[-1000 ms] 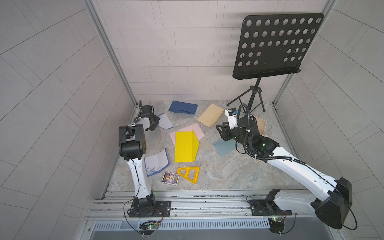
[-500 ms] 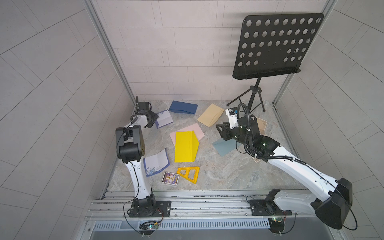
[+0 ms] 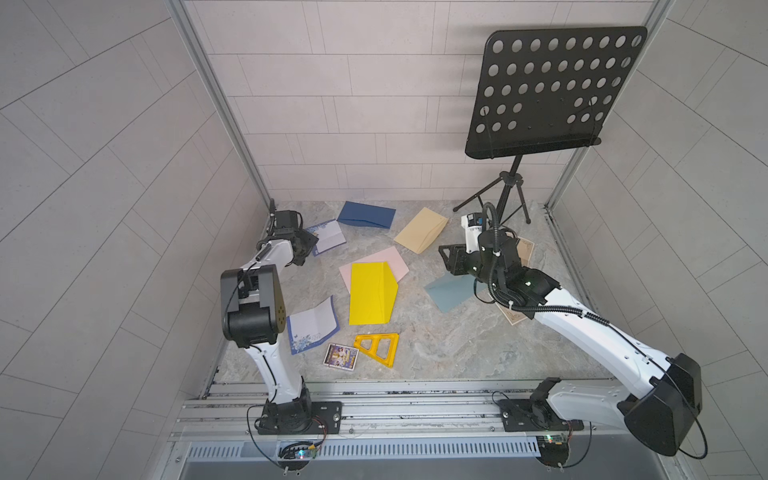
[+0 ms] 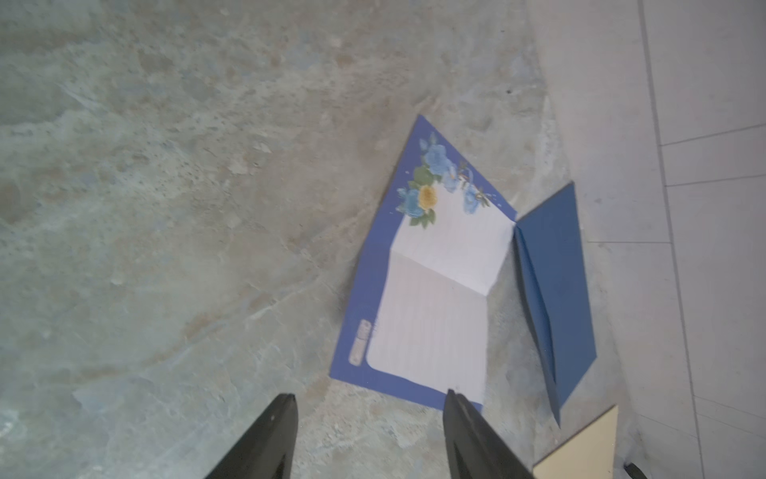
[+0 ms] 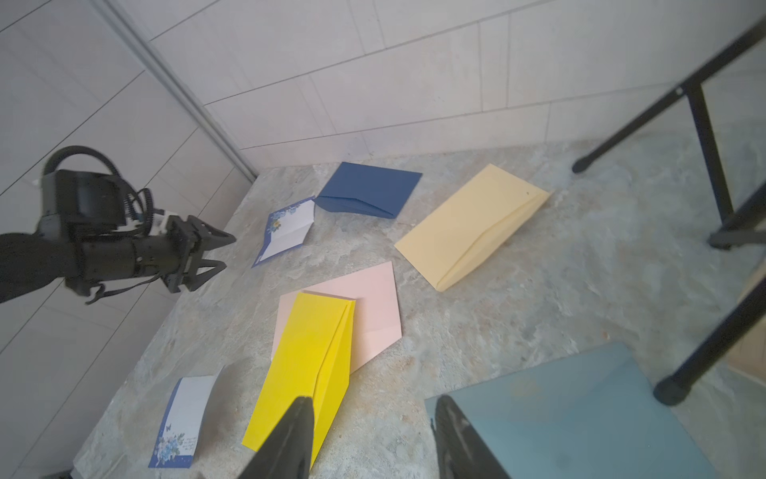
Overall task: Take the letter paper out of the envelope
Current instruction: Place the letter paper at the center of the board, then pick up the envelope from the center of the board.
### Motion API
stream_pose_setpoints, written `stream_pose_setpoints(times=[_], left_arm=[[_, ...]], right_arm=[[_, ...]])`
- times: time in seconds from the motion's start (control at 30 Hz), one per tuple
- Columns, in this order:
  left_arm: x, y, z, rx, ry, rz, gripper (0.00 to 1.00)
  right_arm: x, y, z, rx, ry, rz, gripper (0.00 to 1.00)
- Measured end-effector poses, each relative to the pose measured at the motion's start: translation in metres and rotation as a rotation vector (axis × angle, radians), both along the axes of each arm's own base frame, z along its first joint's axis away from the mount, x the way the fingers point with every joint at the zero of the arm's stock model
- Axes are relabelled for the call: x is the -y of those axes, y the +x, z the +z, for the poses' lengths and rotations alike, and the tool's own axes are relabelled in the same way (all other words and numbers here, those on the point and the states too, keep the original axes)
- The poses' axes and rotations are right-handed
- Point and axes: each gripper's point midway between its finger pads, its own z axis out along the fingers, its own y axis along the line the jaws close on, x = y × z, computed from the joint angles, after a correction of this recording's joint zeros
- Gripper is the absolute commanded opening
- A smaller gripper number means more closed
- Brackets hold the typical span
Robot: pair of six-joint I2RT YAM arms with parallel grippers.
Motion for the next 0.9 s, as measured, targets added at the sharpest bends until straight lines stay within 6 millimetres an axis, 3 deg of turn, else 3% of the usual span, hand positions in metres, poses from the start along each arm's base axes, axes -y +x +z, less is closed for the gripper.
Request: stream_pose_setpoints(times=[0.1,0.23,0.37,0.47,0.57,0.67,0.77,0.9], left_arm=[[0.048,0.002,0.026,0.053,-0.011,-0.084,0.64],[0.13,-0.009,0.054,0.101,-0.051,-0.239,0.64],[0.208,-0.042,0.075,0.108,-0.097,-0.407,0.64],[0.252,-0.079,0.085,0.096,-0.153,-0.512,0.64],[0.275,-0.118,0.082,0.046,-0.22,-0.568,0.65],[0.281,-0.15,0.073,-0.024,-0.282,-0.584,0.65],[0.28,-0.168,0.069,-0.069,-0.318,-0.589,0.65],[0.28,-0.177,0.075,-0.084,-0.33,-0.613,0.65]], right_arm=[[0.028,0.011,-0.018,-0.092,0.045,-0.138,0.53],[0.061,0.025,-0.048,-0.205,0.116,-0.312,0.54],[0.069,0.03,-0.09,-0.302,0.173,-0.401,0.53],[0.068,0.034,-0.125,-0.388,0.194,-0.448,0.52],[0.072,0.039,-0.154,-0.446,0.218,-0.492,0.52],[0.079,0.046,-0.182,-0.505,0.246,-0.526,0.5],[0.081,0.055,-0.207,-0.569,0.274,-0.539,0.49],[0.081,0.06,-0.221,-0.604,0.3,-0.547,0.49]])
